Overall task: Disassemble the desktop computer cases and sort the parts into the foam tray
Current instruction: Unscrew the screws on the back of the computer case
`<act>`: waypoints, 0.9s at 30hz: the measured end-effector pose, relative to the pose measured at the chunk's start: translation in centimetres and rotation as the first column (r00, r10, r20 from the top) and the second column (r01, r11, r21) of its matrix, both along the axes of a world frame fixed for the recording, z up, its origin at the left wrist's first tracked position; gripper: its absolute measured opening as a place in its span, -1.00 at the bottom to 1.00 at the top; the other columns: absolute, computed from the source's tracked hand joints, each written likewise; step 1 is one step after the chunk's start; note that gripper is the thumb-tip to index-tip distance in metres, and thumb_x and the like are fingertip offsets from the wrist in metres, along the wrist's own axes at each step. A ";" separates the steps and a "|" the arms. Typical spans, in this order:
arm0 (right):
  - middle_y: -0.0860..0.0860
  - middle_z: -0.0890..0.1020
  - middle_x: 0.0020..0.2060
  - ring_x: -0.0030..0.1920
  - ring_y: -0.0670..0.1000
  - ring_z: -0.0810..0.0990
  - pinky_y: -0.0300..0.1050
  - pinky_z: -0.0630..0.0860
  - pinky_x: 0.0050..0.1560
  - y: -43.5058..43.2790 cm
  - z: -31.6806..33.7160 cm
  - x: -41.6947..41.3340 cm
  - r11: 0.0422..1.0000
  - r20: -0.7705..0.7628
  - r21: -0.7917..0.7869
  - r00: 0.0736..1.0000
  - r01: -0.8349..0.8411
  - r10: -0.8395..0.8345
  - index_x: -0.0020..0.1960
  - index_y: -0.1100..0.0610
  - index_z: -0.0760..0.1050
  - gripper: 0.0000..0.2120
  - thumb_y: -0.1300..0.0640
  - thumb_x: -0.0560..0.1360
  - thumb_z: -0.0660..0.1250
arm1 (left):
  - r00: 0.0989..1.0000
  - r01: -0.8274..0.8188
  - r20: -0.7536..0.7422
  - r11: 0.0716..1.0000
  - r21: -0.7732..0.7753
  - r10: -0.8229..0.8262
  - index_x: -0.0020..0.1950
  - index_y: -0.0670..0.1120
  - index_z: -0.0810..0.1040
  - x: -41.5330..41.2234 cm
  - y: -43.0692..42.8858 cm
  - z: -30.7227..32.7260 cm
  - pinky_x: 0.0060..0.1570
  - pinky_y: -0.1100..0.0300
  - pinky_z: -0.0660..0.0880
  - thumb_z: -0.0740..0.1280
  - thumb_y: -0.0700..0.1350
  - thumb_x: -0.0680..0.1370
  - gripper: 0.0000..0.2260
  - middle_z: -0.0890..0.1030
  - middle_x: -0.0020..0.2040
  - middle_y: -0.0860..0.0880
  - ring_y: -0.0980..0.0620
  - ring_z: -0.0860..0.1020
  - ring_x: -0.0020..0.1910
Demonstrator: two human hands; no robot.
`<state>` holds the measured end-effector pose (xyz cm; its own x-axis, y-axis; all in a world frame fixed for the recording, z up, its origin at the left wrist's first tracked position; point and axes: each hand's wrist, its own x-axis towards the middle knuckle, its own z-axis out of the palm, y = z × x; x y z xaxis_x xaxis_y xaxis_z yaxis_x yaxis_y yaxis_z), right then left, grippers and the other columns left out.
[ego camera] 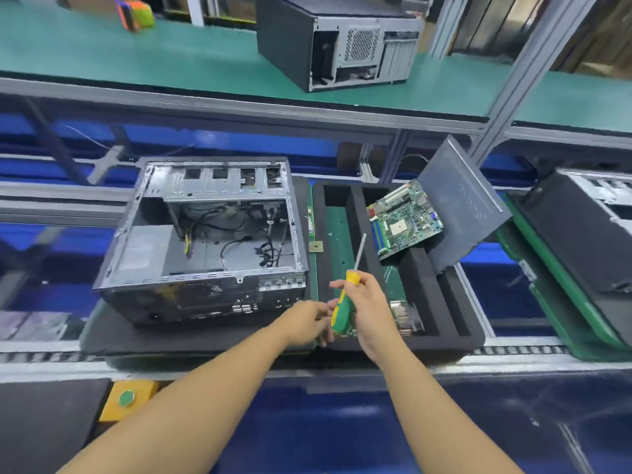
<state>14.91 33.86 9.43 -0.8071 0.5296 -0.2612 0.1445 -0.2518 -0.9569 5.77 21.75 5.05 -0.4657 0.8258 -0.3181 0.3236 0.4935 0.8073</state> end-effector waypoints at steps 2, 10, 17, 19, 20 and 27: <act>0.01 0.71 -0.03 -0.26 0.06 0.62 0.09 0.64 -0.19 -2.9 0.2 -0.4 1.000 -0.020 -0.011 1.000 -0.009 0.009 0.22 0.07 0.40 -0.88 0.16 0.69 0.19 | 0.996 -0.020 -0.091 1.000 0.002 0.020 0.14 0.07 0.60 -0.7 -3.4 0.6 -0.07 0.22 0.50 0.21 -0.17 0.61 -0.77 0.65 -0.25 0.25 0.28 0.60 -0.22; 0.10 0.59 -0.25 -0.46 0.02 0.43 -0.15 0.37 -0.52 -13.6 -0.2 -1.0 0.985 -0.112 -0.169 0.992 0.038 -0.058 0.17 0.06 0.45 -0.88 0.14 0.69 0.16 | 0.941 -0.247 -0.201 0.958 0.147 0.273 -0.05 0.17 0.58 -3.6 -18.4 3.6 -0.11 0.15 0.60 0.26 -0.09 0.49 -0.82 0.68 -0.21 0.16 0.19 0.62 -0.27; 0.12 0.59 -0.31 -0.47 0.01 0.42 -0.17 0.36 -0.50 -21.4 -2.8 -0.5 0.987 -0.050 -0.157 0.999 -0.023 0.016 0.20 0.13 0.48 -0.78 0.20 0.67 0.09 | 0.567 -0.332 -0.691 0.892 0.306 0.448 0.15 -0.04 0.59 -9.9 -26.3 7.9 0.25 -0.01 0.36 0.34 -0.15 0.54 -0.81 0.55 0.25 0.00 -0.04 0.47 0.26; 0.10 0.59 -0.31 -0.46 0.00 0.42 -0.17 0.36 -0.49 -23.1 -3.5 -0.8 0.989 0.000 -0.143 0.999 -0.044 0.044 0.19 0.15 0.49 -0.79 0.20 0.66 0.11 | 0.583 -0.372 -0.727 0.915 0.157 0.362 0.33 0.01 0.55 -11.7 -27.2 8.4 0.39 -0.09 0.26 0.34 -0.03 0.58 -0.68 0.39 0.49 0.01 -0.06 0.34 0.46; 0.09 0.60 -0.29 -0.45 -0.01 0.43 -0.17 0.36 -0.48 -23.8 -3.8 -1.0 0.990 0.020 -0.129 0.998 -0.062 0.065 0.18 0.14 0.50 -0.80 0.19 0.66 0.13 | 0.601 -0.367 -0.736 0.926 0.093 0.312 0.40 0.05 0.51 -12.4 -27.4 8.4 0.44 -0.10 0.22 0.31 0.05 0.60 -0.63 0.30 0.56 0.02 -0.05 0.27 0.52; -0.01 0.55 -0.30 -0.34 -0.04 0.51 -0.11 0.55 -0.28 -26.6 -5.3 -3.0 0.976 0.154 -0.031 0.964 -0.215 0.217 0.15 -0.02 0.46 -0.86 0.12 0.67 0.16 | 0.683 -0.250 -0.729 0.925 -0.285 -0.040 0.62 0.14 0.09 -13.1 -27.4 4.3 0.55 -0.08 -0.02 0.20 0.29 0.60 -0.35 -0.06 0.66 0.02 -0.04 -0.05 0.62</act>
